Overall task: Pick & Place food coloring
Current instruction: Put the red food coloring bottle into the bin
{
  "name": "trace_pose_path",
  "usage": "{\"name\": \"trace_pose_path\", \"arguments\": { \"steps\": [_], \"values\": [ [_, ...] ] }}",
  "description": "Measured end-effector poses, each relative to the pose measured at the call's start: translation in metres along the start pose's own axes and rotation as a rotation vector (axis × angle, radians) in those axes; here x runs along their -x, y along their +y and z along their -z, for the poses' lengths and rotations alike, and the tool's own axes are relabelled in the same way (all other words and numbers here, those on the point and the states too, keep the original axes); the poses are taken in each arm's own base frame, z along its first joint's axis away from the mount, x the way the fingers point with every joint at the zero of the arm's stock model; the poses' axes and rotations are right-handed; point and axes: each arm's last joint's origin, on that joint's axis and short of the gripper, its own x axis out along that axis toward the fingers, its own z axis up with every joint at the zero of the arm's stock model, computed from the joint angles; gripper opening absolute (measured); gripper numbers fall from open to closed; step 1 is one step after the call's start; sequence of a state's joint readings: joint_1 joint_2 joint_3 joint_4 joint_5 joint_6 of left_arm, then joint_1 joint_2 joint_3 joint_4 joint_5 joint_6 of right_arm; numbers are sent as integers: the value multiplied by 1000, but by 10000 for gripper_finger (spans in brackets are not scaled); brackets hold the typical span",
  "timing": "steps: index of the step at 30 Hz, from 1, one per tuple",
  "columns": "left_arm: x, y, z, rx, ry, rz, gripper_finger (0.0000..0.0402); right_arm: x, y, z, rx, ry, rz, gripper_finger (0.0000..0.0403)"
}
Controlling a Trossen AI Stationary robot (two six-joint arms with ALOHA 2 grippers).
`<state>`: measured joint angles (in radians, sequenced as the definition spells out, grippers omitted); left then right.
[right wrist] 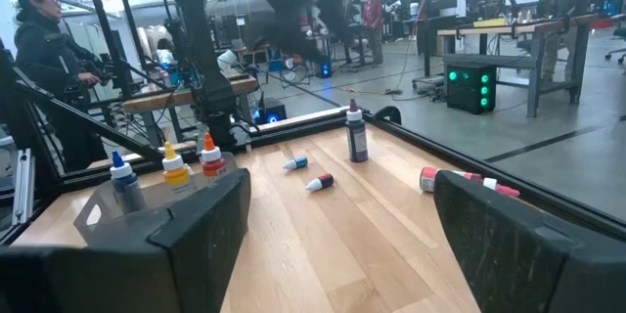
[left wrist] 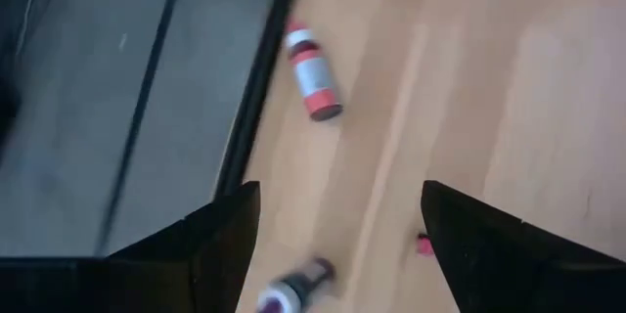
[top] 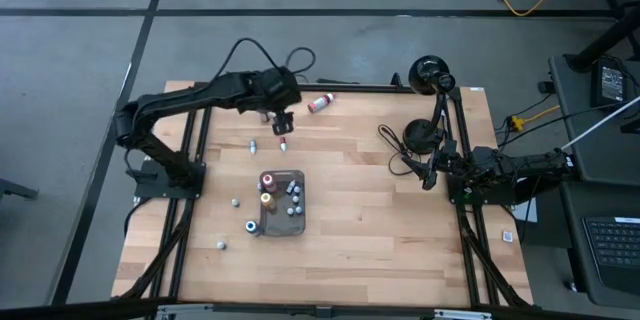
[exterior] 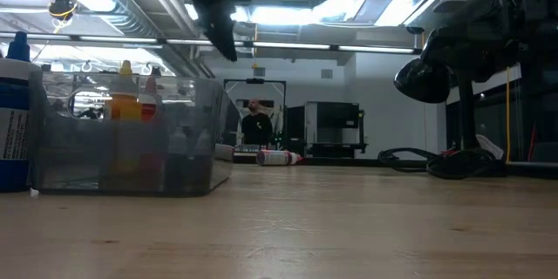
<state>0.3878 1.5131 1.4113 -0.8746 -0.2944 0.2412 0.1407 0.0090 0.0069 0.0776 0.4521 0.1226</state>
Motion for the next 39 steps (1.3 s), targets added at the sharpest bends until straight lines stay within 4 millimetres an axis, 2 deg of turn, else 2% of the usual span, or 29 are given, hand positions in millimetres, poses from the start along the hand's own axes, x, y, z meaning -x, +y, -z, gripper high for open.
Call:
{"name": "trace_pose_path", "arguments": {
  "steps": [7, 12, 15, 23, 29, 35, 39],
  "values": [
    [-14, -4, -3, -521, 15, 30, 278, 0, 0, 0, 0, 0, 0, 323],
    [-21, -6, -3, -788, 44, 30, 278, 0, 0, 0, 0, 0, 0, 323],
    [-29, -10, -1, -923, 55, 104, 278, 0, 0, 0, 0, 0, 0, 323],
    [-51, -23, 1, -1095, -8, 321, 278, 0, 0, 0, 0, 0, 0, 323],
    [-83, -37, 11, -1223, 161, 412, 278, 0, 0, 0, 0, 0, 0, 323],
    [-106, -56, 14, -1332, 195, 498, 278, 0, 0, 0, 0, 0, 0, 323],
    [-116, -63, 17, -1341, 216, 534, 278, 0, 0, 0, 0, 0, 0, 323]
  ]
}}
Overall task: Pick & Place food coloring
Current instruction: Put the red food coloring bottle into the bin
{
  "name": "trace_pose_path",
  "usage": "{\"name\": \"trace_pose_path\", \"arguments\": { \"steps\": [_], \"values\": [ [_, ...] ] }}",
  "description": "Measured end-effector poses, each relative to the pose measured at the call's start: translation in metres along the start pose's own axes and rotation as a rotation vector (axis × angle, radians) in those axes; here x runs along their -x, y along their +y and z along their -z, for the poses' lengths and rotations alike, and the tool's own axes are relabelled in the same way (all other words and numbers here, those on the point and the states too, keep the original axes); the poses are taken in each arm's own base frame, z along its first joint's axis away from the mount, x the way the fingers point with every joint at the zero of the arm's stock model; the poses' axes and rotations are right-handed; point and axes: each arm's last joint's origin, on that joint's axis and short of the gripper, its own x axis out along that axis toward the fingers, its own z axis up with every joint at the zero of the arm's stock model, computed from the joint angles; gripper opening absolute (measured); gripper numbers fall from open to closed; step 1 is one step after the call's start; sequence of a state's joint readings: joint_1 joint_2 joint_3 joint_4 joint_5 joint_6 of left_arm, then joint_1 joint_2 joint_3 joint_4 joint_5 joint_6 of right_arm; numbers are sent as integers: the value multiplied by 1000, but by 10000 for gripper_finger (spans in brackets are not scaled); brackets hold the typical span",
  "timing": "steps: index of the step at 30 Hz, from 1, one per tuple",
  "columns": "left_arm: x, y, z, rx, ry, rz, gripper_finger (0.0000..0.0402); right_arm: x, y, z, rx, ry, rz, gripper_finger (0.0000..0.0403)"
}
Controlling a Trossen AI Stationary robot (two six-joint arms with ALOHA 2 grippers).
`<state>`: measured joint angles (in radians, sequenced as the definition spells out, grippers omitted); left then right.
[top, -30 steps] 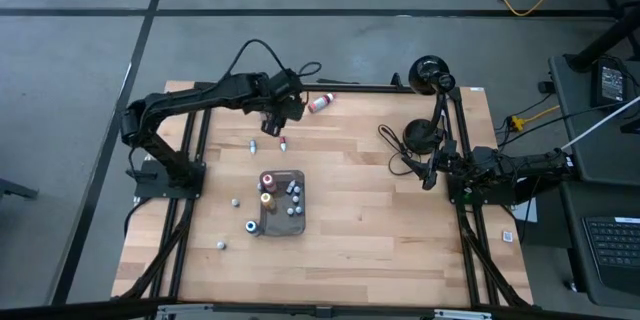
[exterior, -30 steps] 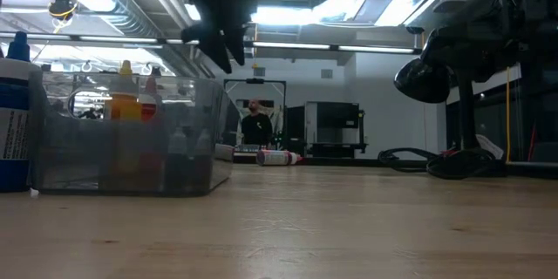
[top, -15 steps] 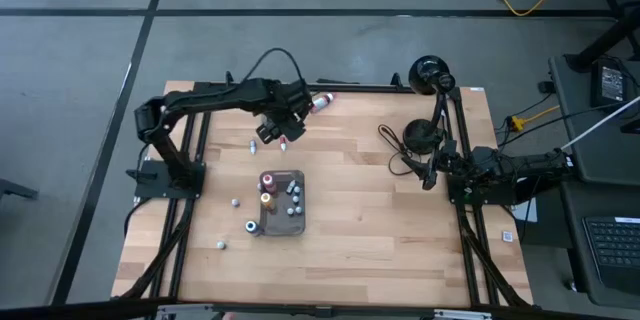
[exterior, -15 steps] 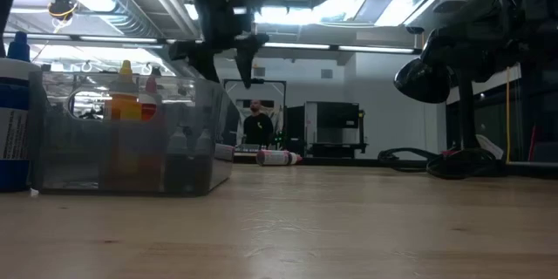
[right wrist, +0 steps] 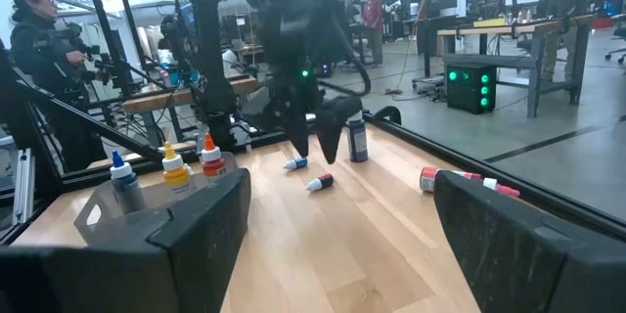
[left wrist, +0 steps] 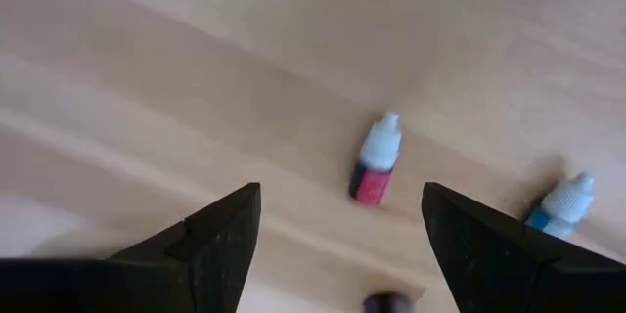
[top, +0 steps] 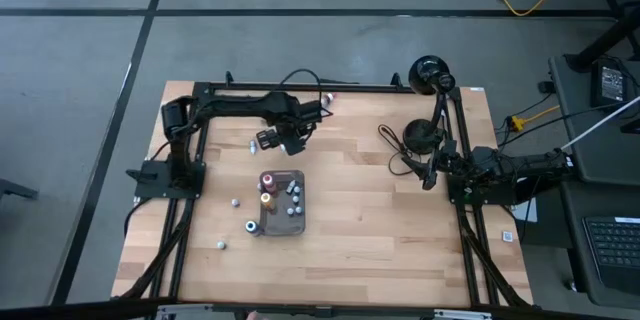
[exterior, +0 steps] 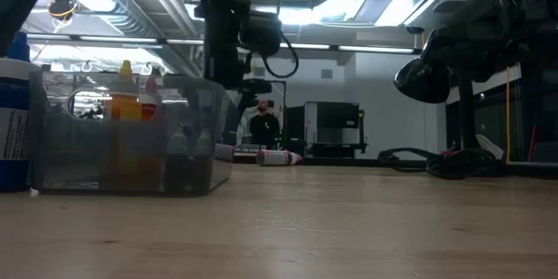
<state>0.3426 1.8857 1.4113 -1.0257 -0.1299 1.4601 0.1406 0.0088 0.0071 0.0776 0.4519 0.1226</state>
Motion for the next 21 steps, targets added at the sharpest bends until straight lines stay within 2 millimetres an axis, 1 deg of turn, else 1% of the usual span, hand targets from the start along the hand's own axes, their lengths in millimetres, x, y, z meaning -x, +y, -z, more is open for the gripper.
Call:
{"name": "trace_pose_path", "arguments": {
  "steps": [6, 9, 14, 18, 21],
  "values": [
    [-13, -3, -6, -16, -5, 90, 278, 0, 0, 0, 0, 0, 0, 323],
    [-18, -4, -8, -23, -15, 105, 278, 0, 0, 0, 0, 0, 0, 323],
    [-35, -18, -13, -103, -1, 156, 278, 0, 0, 0, 0, 0, 0, 323],
    [-47, -21, -20, -129, 111, 94, 278, 0, 0, 0, 0, 0, 0, 323],
    [-51, -19, -24, -132, 156, 36, 278, 0, 0, 0, 0, 0, 0, 323]
  ]
}}
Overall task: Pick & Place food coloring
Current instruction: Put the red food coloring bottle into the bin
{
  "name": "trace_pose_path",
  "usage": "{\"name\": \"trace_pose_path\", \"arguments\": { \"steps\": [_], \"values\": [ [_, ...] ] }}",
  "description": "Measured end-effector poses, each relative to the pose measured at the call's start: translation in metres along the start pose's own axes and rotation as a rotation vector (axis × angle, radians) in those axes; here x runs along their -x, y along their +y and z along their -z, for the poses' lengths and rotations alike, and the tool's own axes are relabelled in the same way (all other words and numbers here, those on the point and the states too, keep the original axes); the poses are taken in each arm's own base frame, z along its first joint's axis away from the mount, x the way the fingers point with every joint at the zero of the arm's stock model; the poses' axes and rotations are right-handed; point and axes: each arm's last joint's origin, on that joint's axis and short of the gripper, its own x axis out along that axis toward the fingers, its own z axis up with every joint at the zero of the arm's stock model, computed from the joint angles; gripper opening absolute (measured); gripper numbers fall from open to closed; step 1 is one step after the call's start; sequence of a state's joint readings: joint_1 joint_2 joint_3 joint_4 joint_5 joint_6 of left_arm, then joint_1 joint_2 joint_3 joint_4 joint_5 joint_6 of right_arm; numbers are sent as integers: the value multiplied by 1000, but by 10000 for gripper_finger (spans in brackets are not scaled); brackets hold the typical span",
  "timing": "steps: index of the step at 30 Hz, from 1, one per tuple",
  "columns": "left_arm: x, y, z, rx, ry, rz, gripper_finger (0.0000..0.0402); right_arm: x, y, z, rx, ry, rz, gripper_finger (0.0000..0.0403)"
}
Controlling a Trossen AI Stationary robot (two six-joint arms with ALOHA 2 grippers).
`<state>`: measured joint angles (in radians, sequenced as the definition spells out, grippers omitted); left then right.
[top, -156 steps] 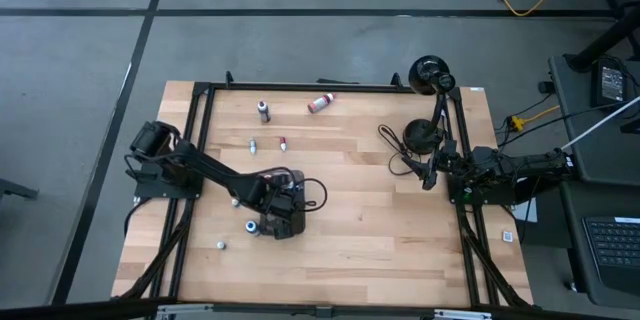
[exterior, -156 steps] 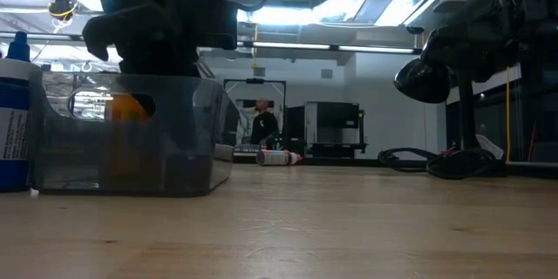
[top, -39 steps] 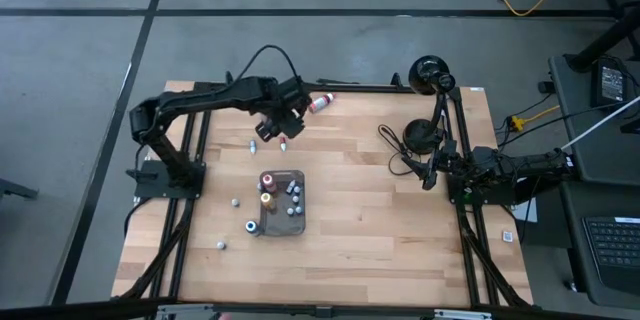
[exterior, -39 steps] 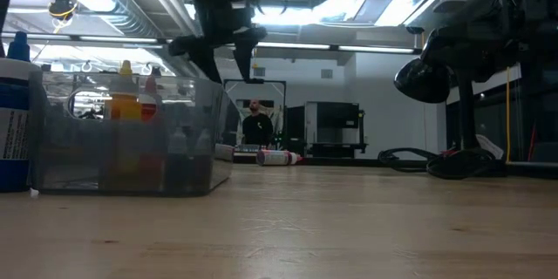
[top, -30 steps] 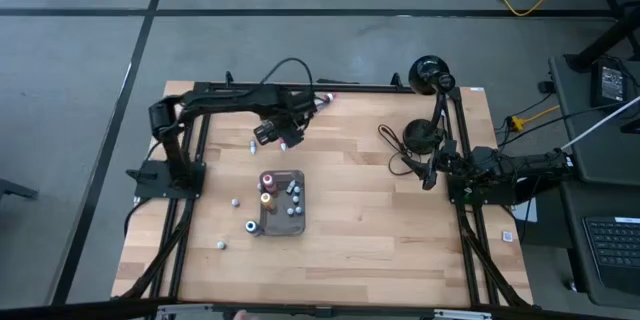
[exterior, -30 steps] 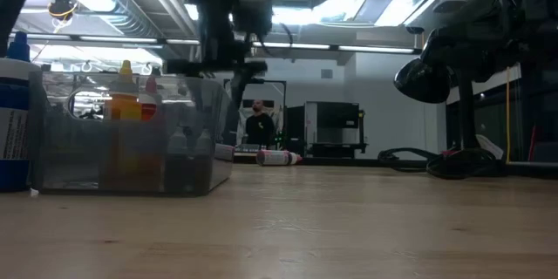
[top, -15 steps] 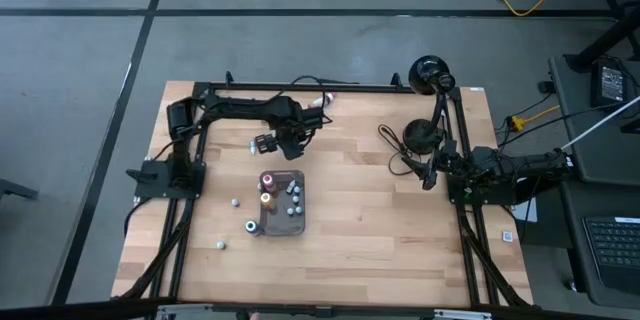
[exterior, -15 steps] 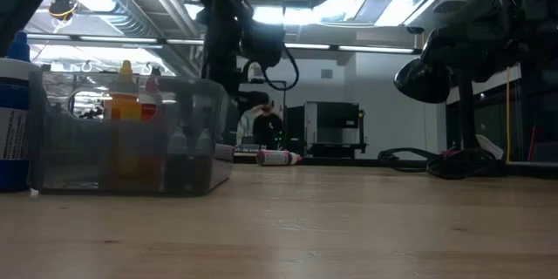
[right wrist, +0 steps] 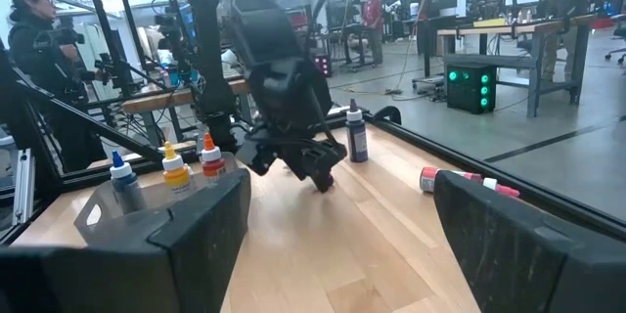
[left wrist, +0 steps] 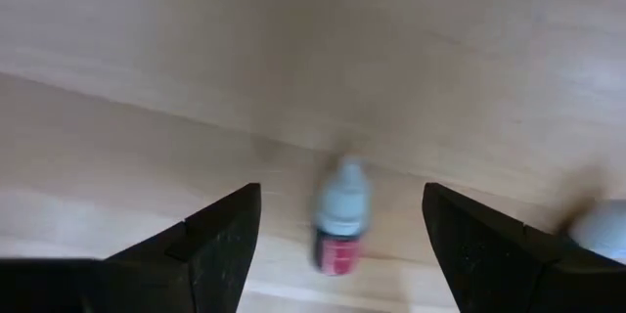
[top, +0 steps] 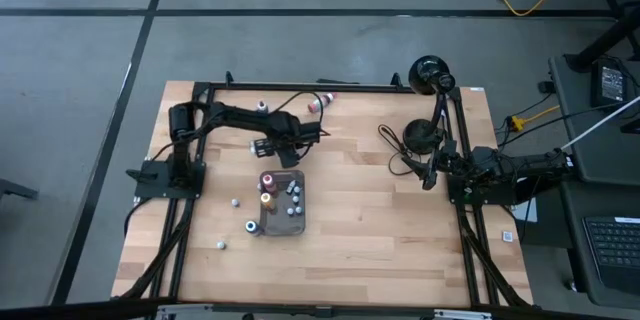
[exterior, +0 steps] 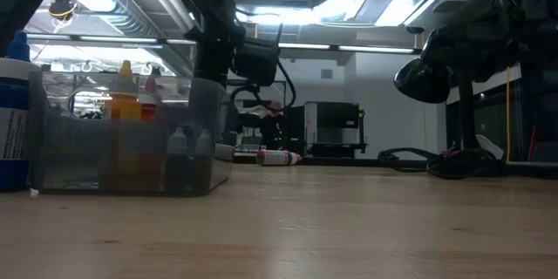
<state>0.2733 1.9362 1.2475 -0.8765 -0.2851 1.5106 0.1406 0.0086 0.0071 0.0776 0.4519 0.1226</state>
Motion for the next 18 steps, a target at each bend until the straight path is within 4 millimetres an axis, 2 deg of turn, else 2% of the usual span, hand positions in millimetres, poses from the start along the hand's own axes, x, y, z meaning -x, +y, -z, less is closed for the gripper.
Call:
{"name": "trace_pose_path", "arguments": {
  "steps": [13, 18],
  "values": [
    [1, 1, -7, -9, -33, -14, 278, 0, 0, 0, 0, 0, 0, 323],
    [-7, 3, -8, -8, -25, 7, 278, 0, 0, 0, 0, 0, 0, 323]
  ]
}}
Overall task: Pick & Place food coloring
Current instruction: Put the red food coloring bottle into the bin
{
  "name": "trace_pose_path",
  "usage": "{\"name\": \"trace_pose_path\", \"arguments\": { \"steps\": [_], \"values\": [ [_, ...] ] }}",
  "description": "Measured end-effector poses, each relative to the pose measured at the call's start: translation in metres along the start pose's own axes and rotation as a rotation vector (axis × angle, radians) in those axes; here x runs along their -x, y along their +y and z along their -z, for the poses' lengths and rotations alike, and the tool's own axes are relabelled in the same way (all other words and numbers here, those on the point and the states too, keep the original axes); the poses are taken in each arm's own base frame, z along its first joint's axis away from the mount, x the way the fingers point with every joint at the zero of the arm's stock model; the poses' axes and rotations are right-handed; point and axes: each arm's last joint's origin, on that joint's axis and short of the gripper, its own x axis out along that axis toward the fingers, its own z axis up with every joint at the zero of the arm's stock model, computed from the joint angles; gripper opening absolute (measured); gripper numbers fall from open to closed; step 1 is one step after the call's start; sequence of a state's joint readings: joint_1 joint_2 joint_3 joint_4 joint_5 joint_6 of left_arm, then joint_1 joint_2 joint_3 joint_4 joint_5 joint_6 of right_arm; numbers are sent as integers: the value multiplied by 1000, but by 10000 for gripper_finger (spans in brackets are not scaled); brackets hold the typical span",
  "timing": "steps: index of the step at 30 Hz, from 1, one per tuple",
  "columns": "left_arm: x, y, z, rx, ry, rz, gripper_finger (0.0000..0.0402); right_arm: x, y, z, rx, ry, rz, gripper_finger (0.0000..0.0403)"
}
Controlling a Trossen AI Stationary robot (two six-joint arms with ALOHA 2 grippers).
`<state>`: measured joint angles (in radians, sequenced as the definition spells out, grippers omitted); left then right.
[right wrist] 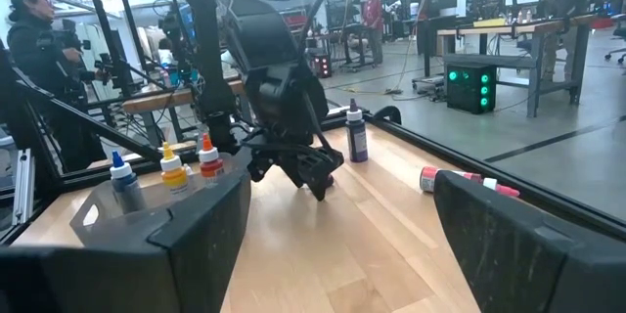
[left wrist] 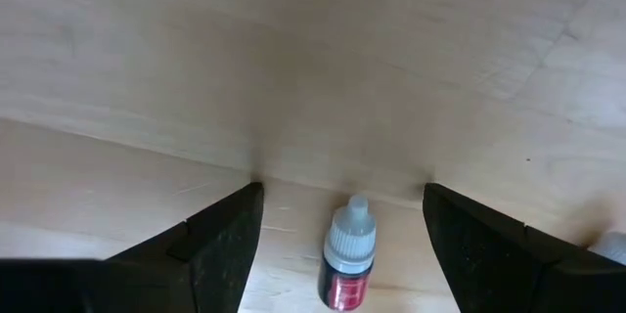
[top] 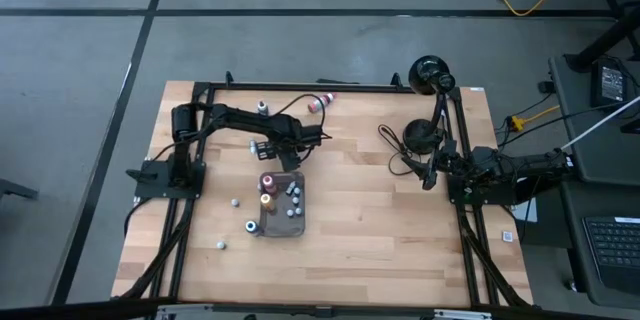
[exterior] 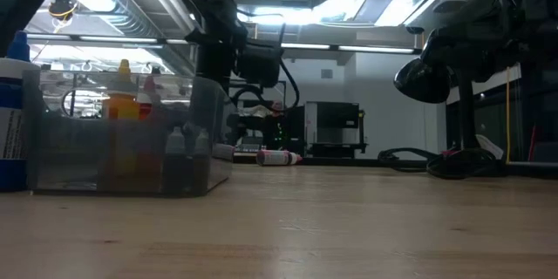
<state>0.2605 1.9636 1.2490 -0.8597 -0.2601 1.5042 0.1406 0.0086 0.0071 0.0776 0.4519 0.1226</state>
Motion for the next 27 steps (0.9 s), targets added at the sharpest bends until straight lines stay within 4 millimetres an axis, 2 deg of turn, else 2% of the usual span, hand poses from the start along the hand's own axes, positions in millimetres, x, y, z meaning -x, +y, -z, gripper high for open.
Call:
{"name": "trace_pose_path", "arguments": {
  "steps": [6, 27],
  "values": [
    [-3, 1, -2, -5, 17, -5, 278, 0, 0, 0, 0, 0, 0, 323],
    [-8, 4, 10, -1, 7, -12, 278, 0, 0, 0, 0, 0, 0, 323]
  ]
}}
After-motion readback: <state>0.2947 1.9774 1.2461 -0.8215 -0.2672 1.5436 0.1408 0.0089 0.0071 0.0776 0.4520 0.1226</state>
